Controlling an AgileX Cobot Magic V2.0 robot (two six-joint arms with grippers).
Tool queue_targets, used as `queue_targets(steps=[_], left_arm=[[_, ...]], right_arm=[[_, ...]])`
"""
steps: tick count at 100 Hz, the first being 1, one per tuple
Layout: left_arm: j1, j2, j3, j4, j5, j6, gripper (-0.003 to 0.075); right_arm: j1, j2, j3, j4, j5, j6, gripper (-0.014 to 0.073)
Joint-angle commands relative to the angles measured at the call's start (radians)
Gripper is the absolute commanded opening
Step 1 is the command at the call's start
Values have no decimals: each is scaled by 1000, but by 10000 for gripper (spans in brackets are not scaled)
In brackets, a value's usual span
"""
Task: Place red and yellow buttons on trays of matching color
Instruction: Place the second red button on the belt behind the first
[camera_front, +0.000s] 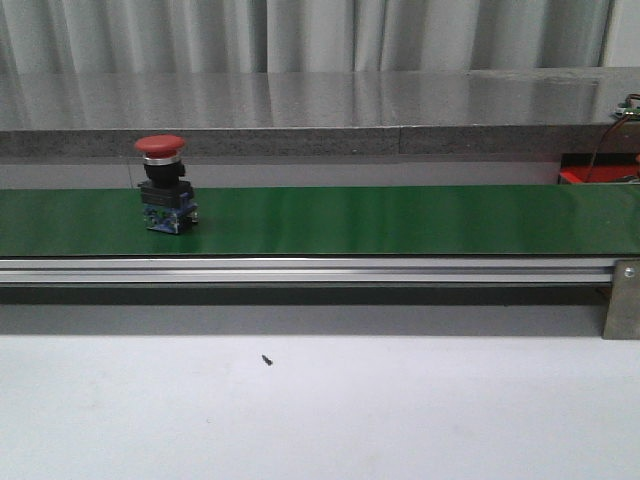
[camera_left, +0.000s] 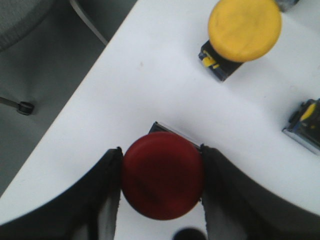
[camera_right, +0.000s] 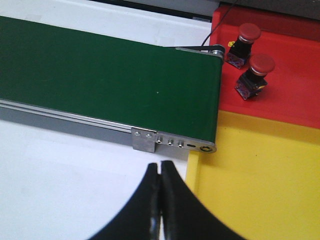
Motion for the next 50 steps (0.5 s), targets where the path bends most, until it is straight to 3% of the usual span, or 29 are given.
queue_targets(steps=[1,23,50], left_arm=[[-12,-119,-28,-10,-17,-13,189],[-83,-267,-28,-41,14,13,188],[-258,-324,-28,-58,101,84,188]], right_arm=[[-2,-3,-23,15,-57,-3,-68],[-2,-3,-23,15,-57,-3,-68],[-2,-3,-23,15,-57,-3,-68]])
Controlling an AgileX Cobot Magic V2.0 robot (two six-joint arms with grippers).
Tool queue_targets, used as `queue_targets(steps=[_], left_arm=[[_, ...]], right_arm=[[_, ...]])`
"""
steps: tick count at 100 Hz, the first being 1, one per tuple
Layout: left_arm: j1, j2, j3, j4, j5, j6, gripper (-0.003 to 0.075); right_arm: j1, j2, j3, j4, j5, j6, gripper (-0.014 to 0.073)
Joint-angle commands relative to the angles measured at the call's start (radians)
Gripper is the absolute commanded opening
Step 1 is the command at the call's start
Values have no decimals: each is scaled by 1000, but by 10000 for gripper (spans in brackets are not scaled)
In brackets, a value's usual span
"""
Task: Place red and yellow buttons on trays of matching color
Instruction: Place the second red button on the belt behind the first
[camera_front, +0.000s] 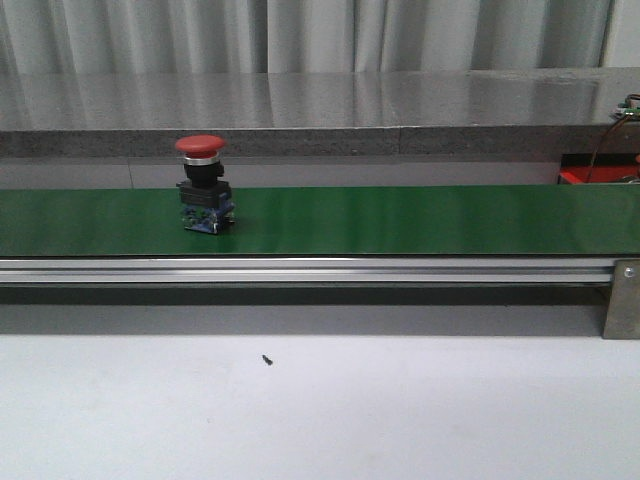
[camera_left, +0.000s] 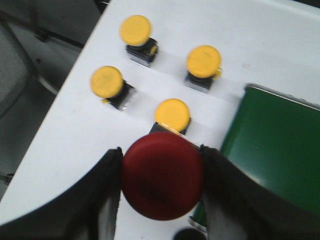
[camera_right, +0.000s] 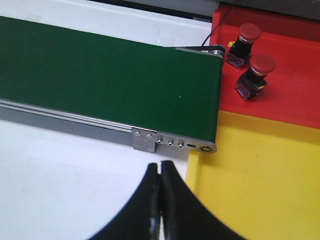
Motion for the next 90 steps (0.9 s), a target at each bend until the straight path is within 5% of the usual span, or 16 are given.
queue_targets(steps=[1,36,90], left_arm=[[-50,-51,-28,-6,-16,10,188],[-196,-40,50,-46,-25,53,188],[-209,30,122,-122,-67,81,217]], right_arm=[[-2,-3,-23,15,-57,-3,-68],[-2,-3,-23,15,-57,-3,-68],[-2,-3,-23,15,-57,-3,-68]])
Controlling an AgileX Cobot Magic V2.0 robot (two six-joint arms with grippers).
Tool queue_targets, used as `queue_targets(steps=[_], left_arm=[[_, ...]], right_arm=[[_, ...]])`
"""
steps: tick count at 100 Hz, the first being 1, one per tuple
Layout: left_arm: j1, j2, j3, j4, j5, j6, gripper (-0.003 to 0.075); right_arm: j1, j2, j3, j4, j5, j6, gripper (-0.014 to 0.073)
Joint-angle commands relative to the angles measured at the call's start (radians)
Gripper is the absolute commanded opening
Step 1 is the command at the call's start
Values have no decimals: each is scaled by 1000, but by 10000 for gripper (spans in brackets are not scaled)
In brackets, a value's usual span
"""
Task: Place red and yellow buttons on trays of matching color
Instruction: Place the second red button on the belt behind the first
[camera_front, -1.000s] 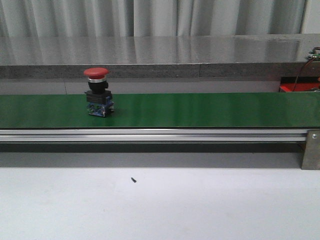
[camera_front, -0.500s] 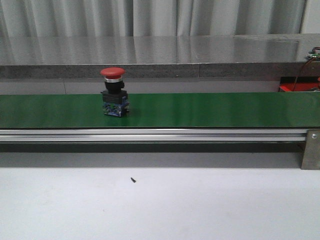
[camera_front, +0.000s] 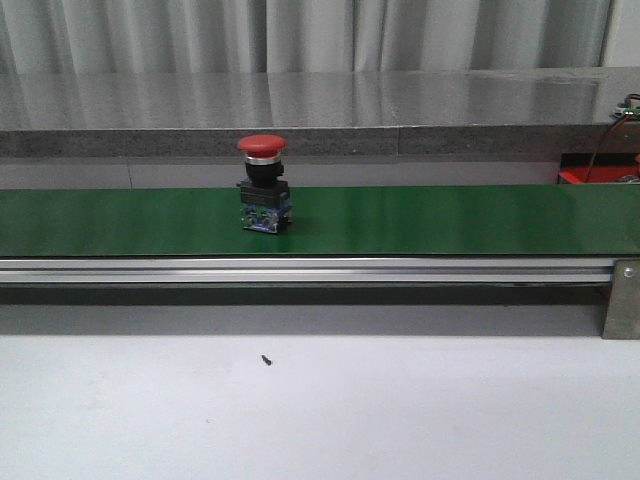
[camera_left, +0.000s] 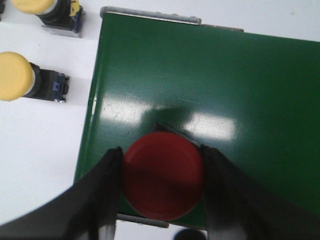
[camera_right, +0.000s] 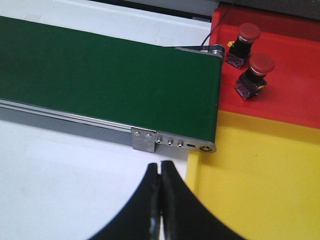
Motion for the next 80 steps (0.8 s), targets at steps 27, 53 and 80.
queue_targets(steps=[27,53,80], left_arm=[[-8,-22,-25,-63,-24,40,556],[-8,-99,-25,-88,-27,42,625],[-8,-236,-25,-215,-47,138,624]], right_arm=[[-2,-3,-23,15,-57,-3,-68],[-2,-3,-23,15,-57,-3,-68],[-2,-3,-23,15,-57,-3,-68]])
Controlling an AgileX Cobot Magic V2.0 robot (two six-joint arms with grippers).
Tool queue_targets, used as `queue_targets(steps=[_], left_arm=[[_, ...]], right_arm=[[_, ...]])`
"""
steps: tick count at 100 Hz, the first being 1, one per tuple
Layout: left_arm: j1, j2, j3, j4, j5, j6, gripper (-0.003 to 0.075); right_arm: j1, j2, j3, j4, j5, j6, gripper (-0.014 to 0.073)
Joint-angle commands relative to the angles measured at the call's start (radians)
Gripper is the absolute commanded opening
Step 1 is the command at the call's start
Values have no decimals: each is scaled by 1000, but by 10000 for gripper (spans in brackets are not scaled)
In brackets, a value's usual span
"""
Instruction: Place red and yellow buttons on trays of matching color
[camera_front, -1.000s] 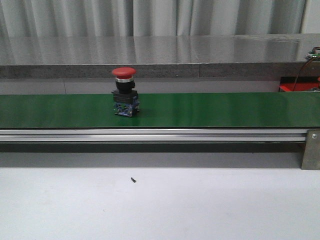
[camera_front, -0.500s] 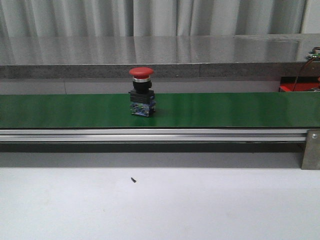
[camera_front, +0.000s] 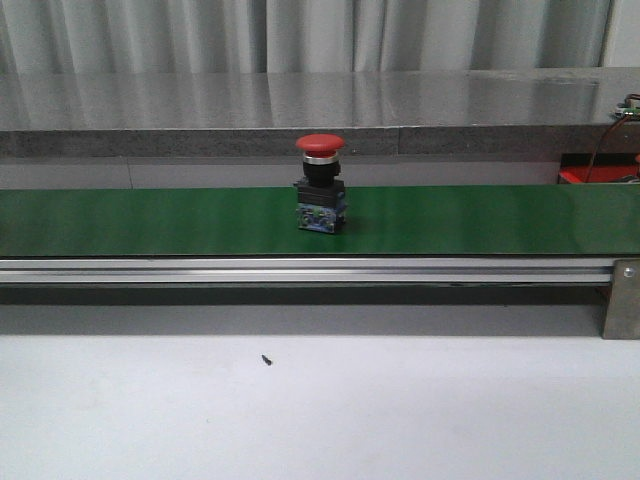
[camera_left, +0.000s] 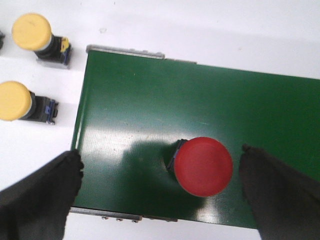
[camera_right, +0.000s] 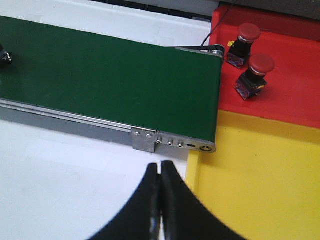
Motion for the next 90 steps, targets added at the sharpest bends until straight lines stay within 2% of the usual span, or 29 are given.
queue_targets(steps=[1,14,21,38,67,79,90], left_arm=[[-8,-86,-25,-97,-54,71,624],[-8,-143,-25,-300,-46,228,620],[-10,-175,-24,-349,-25,276,620],[-38,-303,52,-344,-65,305,619],[-136,-590,376,-284,-346,320,614],[-162,-704,507,-284,-424,320,532],[-165,-783,607,-283,-422,320,385]], right_arm=[[-2,-3,-23,15,-57,-3,-68],[-2,-3,-23,15,-57,-3,-68],[-2,-3,-23,15,-57,-3,-68],[-2,-3,-23,15,-57,-3,-68],[-2,-3,-23,15,-57,-3,-68],[-2,-3,-23,15,-57,-3,-68],[-2,-3,-23,15,-57,-3,-68]])
